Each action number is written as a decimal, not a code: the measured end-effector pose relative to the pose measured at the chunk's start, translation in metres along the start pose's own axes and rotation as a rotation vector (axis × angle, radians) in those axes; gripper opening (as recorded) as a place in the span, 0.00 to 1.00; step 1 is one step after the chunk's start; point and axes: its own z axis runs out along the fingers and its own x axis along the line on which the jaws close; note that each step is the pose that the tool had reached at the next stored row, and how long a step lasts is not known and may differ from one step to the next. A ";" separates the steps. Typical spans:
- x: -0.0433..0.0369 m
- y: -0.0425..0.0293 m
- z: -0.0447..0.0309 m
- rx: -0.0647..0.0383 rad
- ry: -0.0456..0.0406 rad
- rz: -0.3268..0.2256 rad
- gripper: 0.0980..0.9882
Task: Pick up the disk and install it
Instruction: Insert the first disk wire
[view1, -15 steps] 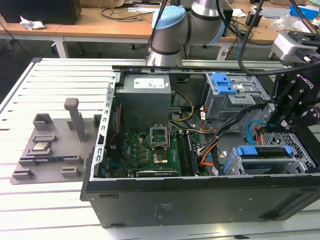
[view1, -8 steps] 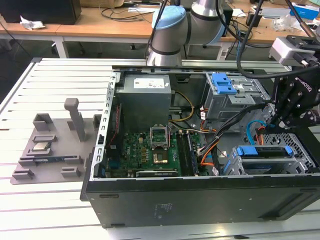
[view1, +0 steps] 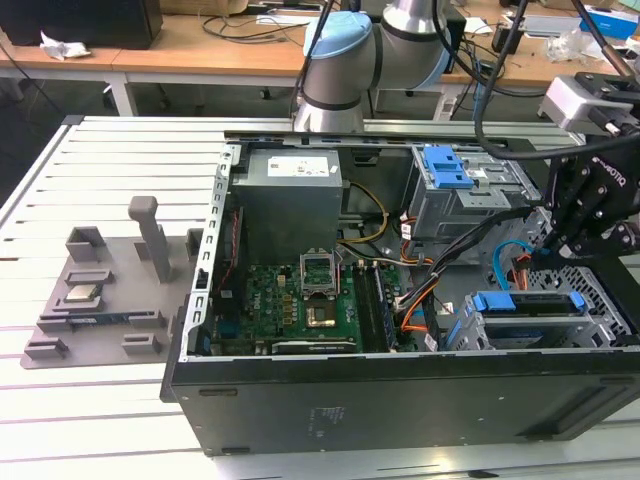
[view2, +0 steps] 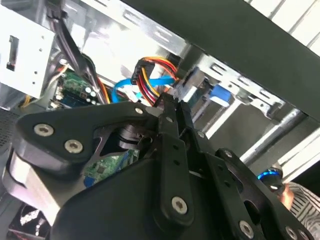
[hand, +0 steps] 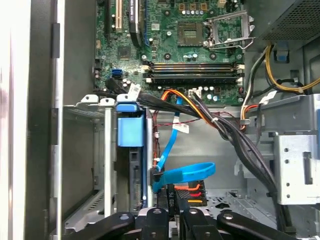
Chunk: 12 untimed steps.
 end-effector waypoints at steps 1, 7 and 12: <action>0.0047 -0.0002 0.0003 0.000 0.0000 0.000 0.09; 0.0170 -0.0020 0.0060 0.000 0.0023 0.000 0.09; 0.0208 -0.0033 0.0087 0.000 0.0025 0.000 0.09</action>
